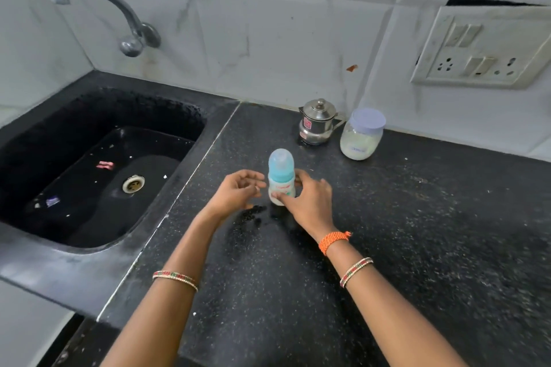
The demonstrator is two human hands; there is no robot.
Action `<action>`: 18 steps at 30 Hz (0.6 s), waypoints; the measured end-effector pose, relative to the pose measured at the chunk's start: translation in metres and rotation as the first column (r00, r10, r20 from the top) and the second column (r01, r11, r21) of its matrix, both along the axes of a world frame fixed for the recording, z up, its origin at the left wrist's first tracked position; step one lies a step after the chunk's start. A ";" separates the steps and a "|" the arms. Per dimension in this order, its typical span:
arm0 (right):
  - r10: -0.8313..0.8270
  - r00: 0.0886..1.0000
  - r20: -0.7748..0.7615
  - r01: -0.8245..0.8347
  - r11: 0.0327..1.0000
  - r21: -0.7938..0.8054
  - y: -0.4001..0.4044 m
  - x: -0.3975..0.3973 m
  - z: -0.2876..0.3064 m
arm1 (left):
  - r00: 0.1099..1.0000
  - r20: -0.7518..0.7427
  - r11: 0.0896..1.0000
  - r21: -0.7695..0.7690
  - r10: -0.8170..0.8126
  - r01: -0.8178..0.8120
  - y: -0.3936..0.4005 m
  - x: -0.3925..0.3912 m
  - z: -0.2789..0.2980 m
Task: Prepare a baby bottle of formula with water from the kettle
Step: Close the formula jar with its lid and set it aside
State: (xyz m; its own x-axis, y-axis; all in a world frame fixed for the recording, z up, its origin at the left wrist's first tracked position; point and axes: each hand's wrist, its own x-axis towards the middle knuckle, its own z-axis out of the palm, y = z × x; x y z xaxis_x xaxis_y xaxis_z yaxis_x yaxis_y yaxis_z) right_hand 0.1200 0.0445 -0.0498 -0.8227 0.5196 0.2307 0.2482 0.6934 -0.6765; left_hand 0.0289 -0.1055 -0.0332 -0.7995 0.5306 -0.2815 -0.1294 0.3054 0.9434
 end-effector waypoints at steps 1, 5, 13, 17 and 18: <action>-0.067 0.997 -0.028 0.068 0.996 0.051 0.008 0.002 0.000 | 1.000 0.005 1.000 0.008 -0.001 0.001 0.007 -0.001 -0.003; -0.234 0.967 -0.105 0.234 0.972 -0.015 0.041 0.008 0.005 | 0.999 -0.030 0.999 0.033 0.023 -0.022 0.041 -0.002 -0.004; -0.235 0.972 0.018 0.236 0.971 -0.044 0.055 0.020 -0.009 | 0.956 -0.177 0.972 -0.059 -0.233 0.226 0.087 0.017 -0.003; -0.221 0.974 0.039 0.223 0.973 -0.053 0.048 0.022 -0.007 | 0.952 -0.178 0.968 -0.065 -0.250 0.242 0.081 0.021 -0.003; -0.214 0.976 0.047 0.216 0.974 -0.063 0.047 0.021 -0.007 | 0.954 -0.181 0.971 -0.072 -0.239 0.229 0.079 0.022 -0.005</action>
State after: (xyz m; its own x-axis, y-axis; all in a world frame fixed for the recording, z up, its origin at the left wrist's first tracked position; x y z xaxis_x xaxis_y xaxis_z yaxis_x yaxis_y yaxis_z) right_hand 0.1411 0.0917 -0.0568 -0.6977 0.6986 0.1585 0.4141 0.5739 -0.7065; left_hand 0.0506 -0.0270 -0.0377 -0.6953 0.6984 -0.1698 0.1284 0.3531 0.9267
